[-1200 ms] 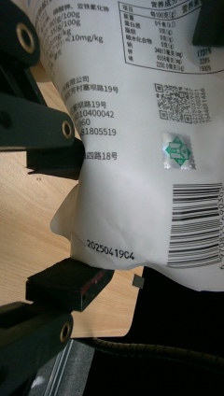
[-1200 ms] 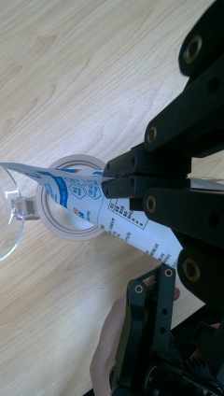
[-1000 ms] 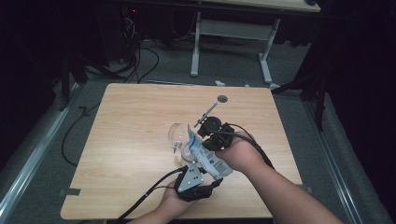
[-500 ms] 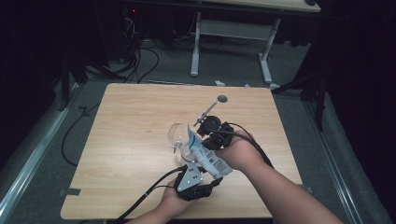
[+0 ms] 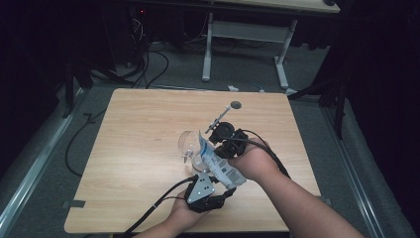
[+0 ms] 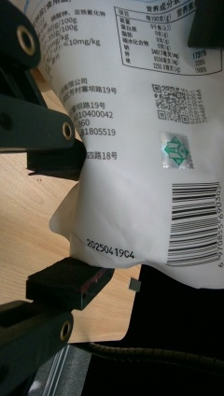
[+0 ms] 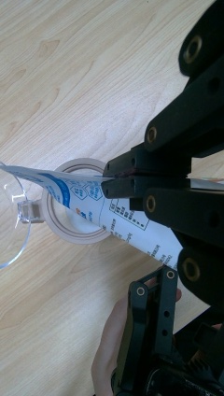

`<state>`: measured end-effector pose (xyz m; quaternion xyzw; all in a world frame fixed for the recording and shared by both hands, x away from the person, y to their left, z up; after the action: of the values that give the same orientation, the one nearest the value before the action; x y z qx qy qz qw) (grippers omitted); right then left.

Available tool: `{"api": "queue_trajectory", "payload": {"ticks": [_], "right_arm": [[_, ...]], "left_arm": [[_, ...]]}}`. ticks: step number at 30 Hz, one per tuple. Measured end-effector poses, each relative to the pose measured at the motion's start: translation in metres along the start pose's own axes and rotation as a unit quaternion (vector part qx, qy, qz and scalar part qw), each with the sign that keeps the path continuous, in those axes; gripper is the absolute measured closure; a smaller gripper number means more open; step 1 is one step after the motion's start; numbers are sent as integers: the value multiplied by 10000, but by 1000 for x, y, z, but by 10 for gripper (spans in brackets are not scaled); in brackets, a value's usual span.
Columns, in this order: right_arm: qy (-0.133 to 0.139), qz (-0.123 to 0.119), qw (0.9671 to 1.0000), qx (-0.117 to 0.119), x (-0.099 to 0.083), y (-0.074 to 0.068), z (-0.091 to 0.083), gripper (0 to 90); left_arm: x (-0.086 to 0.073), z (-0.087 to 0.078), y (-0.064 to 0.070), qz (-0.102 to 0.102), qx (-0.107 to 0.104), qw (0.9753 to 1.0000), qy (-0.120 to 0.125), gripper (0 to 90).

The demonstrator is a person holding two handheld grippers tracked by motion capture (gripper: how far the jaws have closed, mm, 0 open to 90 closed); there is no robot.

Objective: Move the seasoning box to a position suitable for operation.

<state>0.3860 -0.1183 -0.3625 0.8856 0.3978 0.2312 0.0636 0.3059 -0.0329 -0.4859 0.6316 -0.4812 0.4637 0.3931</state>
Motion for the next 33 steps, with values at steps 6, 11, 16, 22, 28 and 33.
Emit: {"api": "queue_trajectory", "payload": {"ticks": [6,11,16,22,28,33], "right_arm": [[6,7,10000,5,-1,0,1,900],[5,32,10000,16,-2,1,2,900],[12,39,10000,18,-3,2,2,900],[24,44,10000,37,-2,3,2,900],[31,50,10000,49,0,3,0,900],[-2,40,10000,27,0,3,1,900]], "left_arm": [[0,0,0,-22,-23,10000,-11,525],[-1,1,0,-44,-38,10000,-2,525],[0,1,0,-67,-53,10000,1,526],[1,1,-1,-76,-48,10000,17,527],[2,-1,-1,-76,-42,10000,32,527],[1,0,-1,-83,-55,9999,37,528]]}}
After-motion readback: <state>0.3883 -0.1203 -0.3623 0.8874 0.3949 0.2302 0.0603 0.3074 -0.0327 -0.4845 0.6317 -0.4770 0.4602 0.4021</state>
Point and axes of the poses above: each handheld gripper's, and its own axes: z roughly forward along the jaws, x roughly out of its top, y roughly to its right, the point moved 3 cm from there along z, roughly forward along the jaws, and after that the axes turned 12 degrees about -x, right-handed, at the moved point
